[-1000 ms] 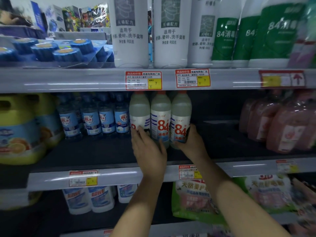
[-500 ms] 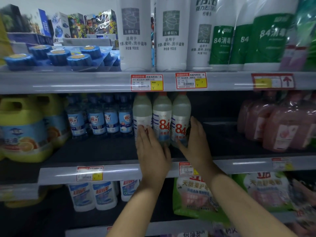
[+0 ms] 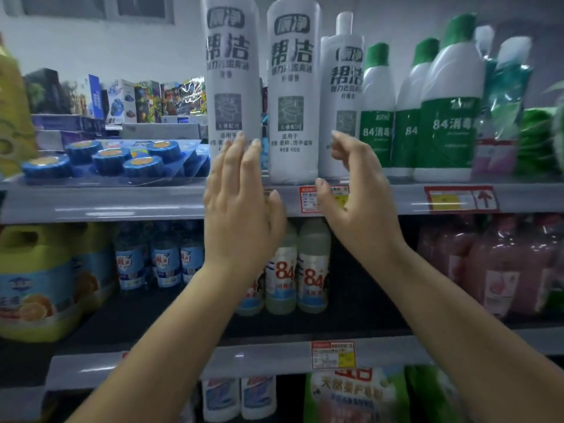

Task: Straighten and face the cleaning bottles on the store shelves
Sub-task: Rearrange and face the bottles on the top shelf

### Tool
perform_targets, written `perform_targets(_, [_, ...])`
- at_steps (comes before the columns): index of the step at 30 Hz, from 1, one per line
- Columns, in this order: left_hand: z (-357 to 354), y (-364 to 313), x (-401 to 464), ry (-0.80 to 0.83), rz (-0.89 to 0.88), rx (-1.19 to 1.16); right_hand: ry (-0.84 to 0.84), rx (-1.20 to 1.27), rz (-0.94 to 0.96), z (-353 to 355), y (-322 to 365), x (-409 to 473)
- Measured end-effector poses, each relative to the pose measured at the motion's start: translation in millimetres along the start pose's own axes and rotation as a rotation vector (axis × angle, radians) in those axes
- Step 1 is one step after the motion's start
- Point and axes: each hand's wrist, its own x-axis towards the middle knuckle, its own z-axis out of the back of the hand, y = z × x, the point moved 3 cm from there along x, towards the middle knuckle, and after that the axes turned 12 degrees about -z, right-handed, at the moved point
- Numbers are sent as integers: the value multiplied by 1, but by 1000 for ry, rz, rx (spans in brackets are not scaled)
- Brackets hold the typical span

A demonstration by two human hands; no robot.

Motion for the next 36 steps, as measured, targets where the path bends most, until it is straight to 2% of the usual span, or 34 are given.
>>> perform_targets(4, [1, 33, 35, 22, 256, -54, 63, -30, -128, -1, -3, 43])
perform_targets(10, [-4, 54, 62, 96, 435, -166, 261, 57, -334, -31, -9, 79])
perform_targets(19, [-26, 59, 65, 118, 442, -31, 271, 170, -474, -59, -23, 98])
perform_targets(26, [-32, 56, 65, 155, 438, 49, 450, 381, -504, -57, -26, 98])
perform_targets(30, [-33, 56, 65, 174, 440, 66, 538, 453, -449, -54, -23, 98])
perform_targets(36, [-32, 55, 65, 197, 424, 97, 455, 490, -513, -59, -30, 98])
